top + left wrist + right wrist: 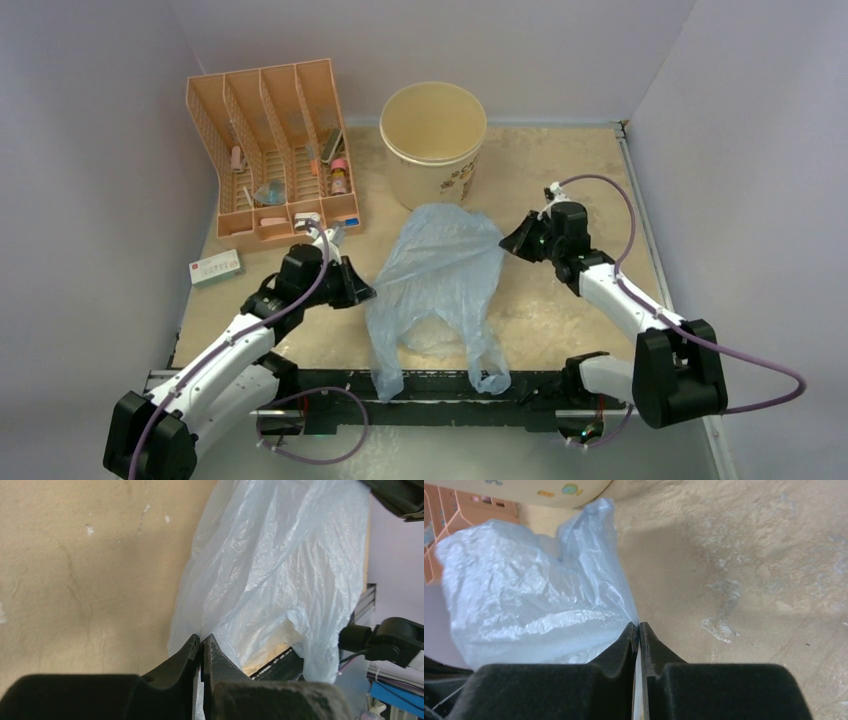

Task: Put the trash bags into the trash bin

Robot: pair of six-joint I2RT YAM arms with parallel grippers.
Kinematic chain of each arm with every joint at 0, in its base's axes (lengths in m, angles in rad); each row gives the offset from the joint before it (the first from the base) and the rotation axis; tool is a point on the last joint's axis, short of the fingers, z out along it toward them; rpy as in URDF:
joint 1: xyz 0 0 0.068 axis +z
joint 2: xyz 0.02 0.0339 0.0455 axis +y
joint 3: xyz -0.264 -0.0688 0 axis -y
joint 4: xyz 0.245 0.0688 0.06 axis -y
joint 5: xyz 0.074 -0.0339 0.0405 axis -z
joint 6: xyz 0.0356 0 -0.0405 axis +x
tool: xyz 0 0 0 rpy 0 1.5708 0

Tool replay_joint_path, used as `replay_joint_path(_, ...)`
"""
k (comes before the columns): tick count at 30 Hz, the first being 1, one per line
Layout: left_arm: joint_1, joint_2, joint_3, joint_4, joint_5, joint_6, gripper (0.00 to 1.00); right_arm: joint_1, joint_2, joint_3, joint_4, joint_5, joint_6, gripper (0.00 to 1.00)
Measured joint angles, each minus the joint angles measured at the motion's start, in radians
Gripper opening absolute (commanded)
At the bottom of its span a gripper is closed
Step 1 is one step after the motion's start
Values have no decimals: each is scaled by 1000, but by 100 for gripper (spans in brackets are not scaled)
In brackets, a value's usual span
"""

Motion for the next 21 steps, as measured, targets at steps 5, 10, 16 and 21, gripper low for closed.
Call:
replay_joint_path(5,0,10,0,-50,-17,7,47,0,23,14,10,-68,-52,5)
replay_joint_path(10,0,5,9,-63,1,25,69,20,23,10,36,-174,-98,3)
replay_joint_path(16,0,-59,97,-107,-22,45,78,243,38,7,42,-147,-122,4)
replay_joint_path(21,0,13,205,-101,-25,76,78,410,56,2,45,-97,-103,13)
